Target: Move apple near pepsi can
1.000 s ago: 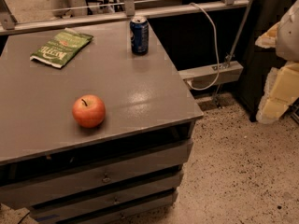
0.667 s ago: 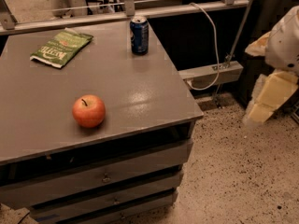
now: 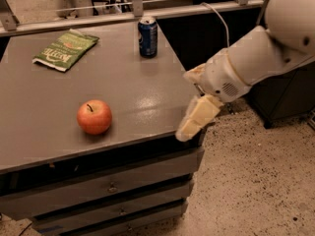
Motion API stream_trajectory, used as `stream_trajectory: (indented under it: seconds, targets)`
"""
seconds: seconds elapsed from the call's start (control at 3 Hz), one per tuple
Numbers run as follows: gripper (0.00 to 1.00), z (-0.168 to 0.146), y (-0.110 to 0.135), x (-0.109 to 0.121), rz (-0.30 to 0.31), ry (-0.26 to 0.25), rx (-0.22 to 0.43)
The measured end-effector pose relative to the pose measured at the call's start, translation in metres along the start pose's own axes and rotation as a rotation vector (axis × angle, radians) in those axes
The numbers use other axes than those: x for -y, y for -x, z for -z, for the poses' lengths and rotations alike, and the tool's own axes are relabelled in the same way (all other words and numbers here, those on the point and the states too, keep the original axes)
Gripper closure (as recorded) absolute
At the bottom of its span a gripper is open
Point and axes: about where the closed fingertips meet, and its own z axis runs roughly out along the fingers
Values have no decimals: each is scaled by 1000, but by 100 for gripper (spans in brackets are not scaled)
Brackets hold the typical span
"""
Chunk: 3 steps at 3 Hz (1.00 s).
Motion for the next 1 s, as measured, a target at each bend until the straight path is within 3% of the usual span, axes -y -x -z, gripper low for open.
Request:
stream_trajectory:
  seconds: [0.67,1.0]
  targets:
    - [0,-89,105,-40,114,176,314]
    - [0,-121,137,-66,179,223,404]
